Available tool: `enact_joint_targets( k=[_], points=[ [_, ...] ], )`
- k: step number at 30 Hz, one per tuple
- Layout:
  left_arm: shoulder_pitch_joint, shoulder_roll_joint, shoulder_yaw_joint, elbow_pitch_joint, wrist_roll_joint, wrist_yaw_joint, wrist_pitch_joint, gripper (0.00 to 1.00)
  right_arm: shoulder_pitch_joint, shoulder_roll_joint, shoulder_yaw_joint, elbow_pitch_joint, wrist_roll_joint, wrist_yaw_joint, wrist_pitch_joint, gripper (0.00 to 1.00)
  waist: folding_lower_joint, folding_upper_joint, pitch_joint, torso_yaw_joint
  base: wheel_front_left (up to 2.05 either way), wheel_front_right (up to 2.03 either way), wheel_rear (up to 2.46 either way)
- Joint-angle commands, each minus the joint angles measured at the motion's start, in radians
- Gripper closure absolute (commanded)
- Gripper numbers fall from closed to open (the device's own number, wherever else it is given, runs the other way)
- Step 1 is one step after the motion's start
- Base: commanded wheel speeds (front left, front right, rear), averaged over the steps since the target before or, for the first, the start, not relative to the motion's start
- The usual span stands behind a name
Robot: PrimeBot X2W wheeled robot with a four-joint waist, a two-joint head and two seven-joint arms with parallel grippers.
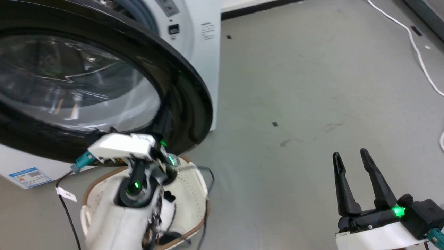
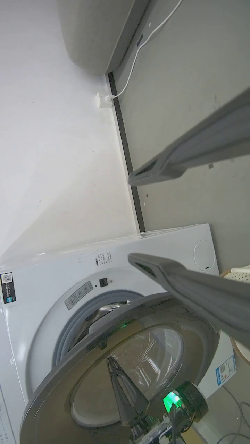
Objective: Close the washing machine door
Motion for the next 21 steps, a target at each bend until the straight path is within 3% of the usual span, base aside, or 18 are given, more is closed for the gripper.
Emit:
enact_joint_targets(
  k=[1,5,8,13,15,18,21],
  points=[
    [0.041,0.007,-0.015,-0.013,0.023,-0.004,0.012,1.00,0.009,0.005,-0.001,-0.004,-0.004,-0.001,-0.005,0.00,0.0000,0.0000,-0.023,0.031,0.00,0.00,0.00],
    [0.152,0.053,-0.110,-0.070,0.142,-0.004,0.048,1.00,0.019,0.005,-0.006,-0.006,-0.013,-0.001,-0.005,0.00,0.0000,0.0000,-0.053,0.090,0.00,0.00,0.00],
    [0.240,0.125,-0.199,-0.115,0.273,-0.004,0.047,1.00,0.027,0.005,-0.015,-0.008,-0.020,-0.001,-0.005,0.00,0.0000,0.0000,-0.071,0.144,0.00,0.00,0.00],
    [0.320,0.270,-0.288,-0.159,0.525,-0.004,-0.060,1.00,0.044,0.005,-0.028,-0.010,-0.029,-0.001,-0.005,0.00,0.0000,0.0000,-0.096,0.242,0.00,0.00,0.00],
    [0.327,0.302,-0.296,-0.161,0.587,-0.003,-0.097,1.00,0.047,0.004,-0.029,-0.010,-0.030,-0.001,-0.005,0.00,0.0000,0.0000,-0.100,0.260,0.00,0.00,0.00],
    [0.331,0.375,-0.308,-0.169,0.772,0.043,-0.210,1.00,0.053,0.001,-0.034,-0.012,-0.034,-0.001,-0.005,0.00,0.0000,0.0000,-0.110,0.313,0.00,0.00,0.00],
    [0.339,0.387,-0.253,-0.216,0.885,0.103,-0.272,1.00,0.056,0.000,-0.039,-0.015,-0.035,-0.001,-0.005,0.00,0.0000,0.0000,-0.118,0.357,0.00,0.00,0.00]
  ],
)
